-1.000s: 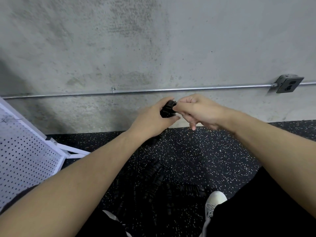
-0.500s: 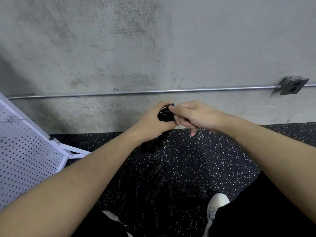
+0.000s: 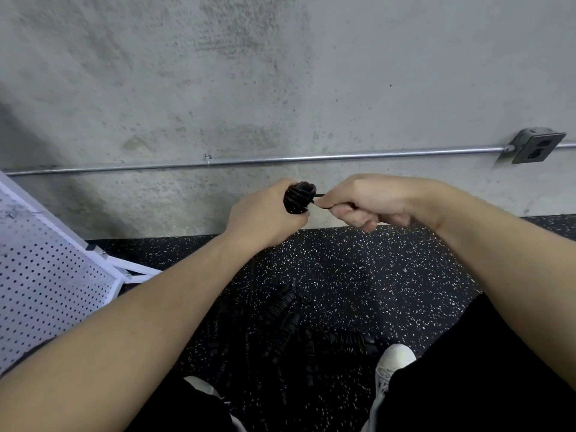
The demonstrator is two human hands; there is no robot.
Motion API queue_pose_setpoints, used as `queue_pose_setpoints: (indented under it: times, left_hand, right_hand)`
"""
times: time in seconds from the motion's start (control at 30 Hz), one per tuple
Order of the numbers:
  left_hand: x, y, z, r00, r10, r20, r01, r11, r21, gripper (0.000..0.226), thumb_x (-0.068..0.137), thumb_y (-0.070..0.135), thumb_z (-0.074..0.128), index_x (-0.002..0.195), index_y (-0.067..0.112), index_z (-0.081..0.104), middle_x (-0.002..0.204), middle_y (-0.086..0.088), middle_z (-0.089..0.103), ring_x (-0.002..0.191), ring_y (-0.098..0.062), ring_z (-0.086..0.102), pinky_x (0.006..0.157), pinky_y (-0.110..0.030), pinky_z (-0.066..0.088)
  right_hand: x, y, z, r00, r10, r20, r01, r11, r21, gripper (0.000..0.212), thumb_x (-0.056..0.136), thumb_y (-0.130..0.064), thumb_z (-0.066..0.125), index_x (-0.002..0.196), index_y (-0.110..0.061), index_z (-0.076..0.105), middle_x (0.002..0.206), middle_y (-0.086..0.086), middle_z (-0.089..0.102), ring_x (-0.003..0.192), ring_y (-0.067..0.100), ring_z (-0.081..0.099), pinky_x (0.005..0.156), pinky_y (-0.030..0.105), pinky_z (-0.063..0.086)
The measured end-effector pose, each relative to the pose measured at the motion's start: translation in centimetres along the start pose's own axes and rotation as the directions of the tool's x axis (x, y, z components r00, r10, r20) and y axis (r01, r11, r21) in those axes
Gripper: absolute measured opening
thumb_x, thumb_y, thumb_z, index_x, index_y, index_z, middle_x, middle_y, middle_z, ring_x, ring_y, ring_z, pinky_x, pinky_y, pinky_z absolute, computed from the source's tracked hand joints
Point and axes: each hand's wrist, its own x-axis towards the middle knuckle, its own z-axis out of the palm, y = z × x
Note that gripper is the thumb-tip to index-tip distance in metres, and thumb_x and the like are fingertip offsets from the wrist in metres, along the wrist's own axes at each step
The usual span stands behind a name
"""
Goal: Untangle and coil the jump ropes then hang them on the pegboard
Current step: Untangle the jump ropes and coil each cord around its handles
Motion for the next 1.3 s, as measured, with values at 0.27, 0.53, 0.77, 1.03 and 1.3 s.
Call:
queue_pose_setpoints:
  times: [0.27,0.53,0.77,1.03,1.3]
  left_hand:
    - [0.2,-0.5,0.4,0.993,-0.026,0.112,0.060,0.950,-0.305,0.018,0.084,0.039,0.074,0.099,0.035,0.065,0.087,0.006,0.073,0.078,-0.017,0.068,0.075,-0.036,0.054]
    - [0.6,-1.2,1.5,0.984,-0.088,0.154,0.159,0.824,-0.544,0.043,0.078,0.039,0.081,0.112,0.018,0.064,0.094,-0.003,0.073,0.087,-0.027,0.073,0.085,-0.046,0.059]
    - [1.3,-3.0,1.6,0.998,-0.022,0.066,0.028,0.997,-0.078,0.071,0.086,0.032,0.076,0.148,0.030,0.043,0.133,-0.002,0.063,0.114,-0.025,0.063,0.098,-0.043,0.052]
    - [0.6,-5.8,0.3,0.964,-0.119,0.238,0.172,0.962,-0.214,0.067,0.074,0.044,0.084,0.133,0.029,0.056,0.112,0.007,0.070,0.099,-0.014,0.065,0.085,-0.033,0.053]
    - [-3.4,-9.4,-0.5,0.922,-0.330,0.202,0.387,0.802,-0.454,0.033,0.083,0.050,0.079,0.106,0.027,0.073,0.096,0.007,0.075,0.091,-0.012,0.069,0.083,-0.029,0.052]
  right_hand:
    - [1.9,1.2,1.0,0.925,-0.142,-0.351,0.165,0.986,0.035,0.039,0.094,-0.049,0.064,0.091,-0.013,0.077,0.054,-0.002,0.049,0.048,0.012,0.038,0.047,0.024,0.035]
    - [3.6,0.2,3.0,0.940,0.041,-0.340,0.219,0.689,0.691,0.027,0.096,-0.031,0.065,0.073,-0.017,0.066,0.067,-0.009,0.043,0.053,0.006,0.030,0.042,0.017,0.025]
    - [4.6,-0.3,3.8,0.990,0.143,-0.016,-0.097,0.745,0.660,0.049,0.098,-0.026,0.043,0.050,-0.025,0.036,0.056,-0.006,0.038,0.048,0.009,0.033,0.042,0.019,0.032]
    - [6.0,-1.3,4.5,0.998,0.047,-0.033,-0.019,0.819,0.574,0.040,0.101,-0.031,0.046,0.062,-0.027,0.041,0.060,-0.008,0.040,0.052,0.008,0.037,0.054,0.023,0.035]
    - [9.0,-3.4,8.2,0.999,-0.022,-0.024,0.032,0.797,0.604,0.024,0.102,-0.039,0.051,0.093,-0.021,0.063,0.065,-0.006,0.053,0.054,0.008,0.046,0.052,0.021,0.043]
